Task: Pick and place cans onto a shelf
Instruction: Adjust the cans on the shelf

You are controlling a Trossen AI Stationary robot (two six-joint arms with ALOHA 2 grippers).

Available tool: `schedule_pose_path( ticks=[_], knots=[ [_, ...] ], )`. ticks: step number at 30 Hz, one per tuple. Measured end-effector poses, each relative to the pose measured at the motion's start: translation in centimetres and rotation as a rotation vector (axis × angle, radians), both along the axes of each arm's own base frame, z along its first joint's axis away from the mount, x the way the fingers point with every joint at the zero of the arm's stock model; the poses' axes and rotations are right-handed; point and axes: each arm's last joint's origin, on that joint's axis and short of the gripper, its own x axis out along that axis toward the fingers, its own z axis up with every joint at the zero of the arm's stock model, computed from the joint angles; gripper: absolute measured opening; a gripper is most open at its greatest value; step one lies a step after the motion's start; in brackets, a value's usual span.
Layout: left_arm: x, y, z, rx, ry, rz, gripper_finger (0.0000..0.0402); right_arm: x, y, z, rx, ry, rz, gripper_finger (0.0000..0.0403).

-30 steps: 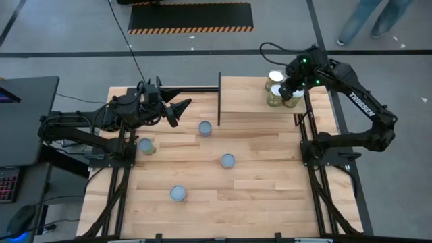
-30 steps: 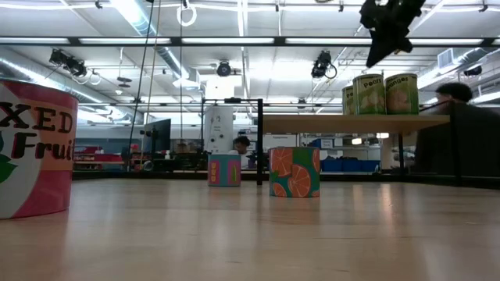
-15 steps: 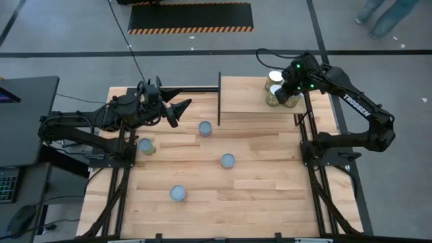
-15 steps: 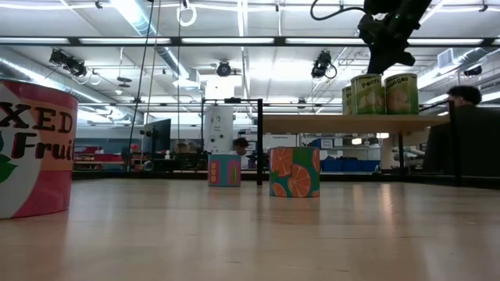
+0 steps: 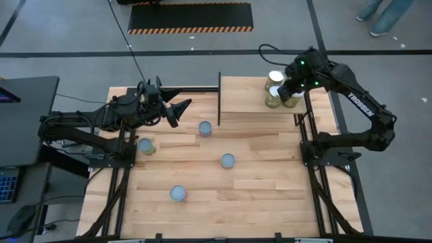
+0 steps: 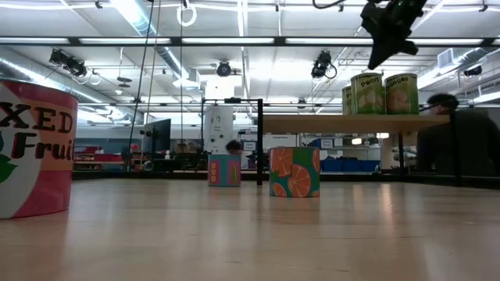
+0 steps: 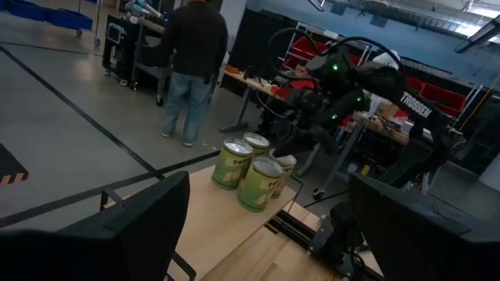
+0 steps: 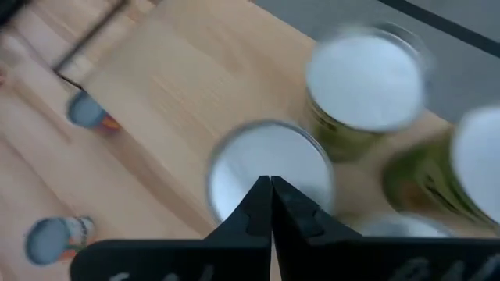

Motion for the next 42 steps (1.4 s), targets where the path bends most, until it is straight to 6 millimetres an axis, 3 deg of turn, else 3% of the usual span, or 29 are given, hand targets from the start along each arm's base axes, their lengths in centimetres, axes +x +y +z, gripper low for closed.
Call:
schedule_pose_path(
  ticks=[12,22,42],
  knots=[
    [0.0,0.0,0.0,-0.002,-0.001,-0.001,0.0355,-3.4,2.1,-0.2,0.003,0.116,-0.309,0.0005],
    [0.0,-0.1,0.0,0.0,0.0,-0.004,0.0355,-2.2,0.8,-2.2,0.037,0.122,-0.33,0.0005],
    [0.0,-0.3,0.0,0.015,0.009,-0.014,0.0355,-2.6,1.2,-1.9,0.038,0.116,-0.353,0.0005]
  ],
)
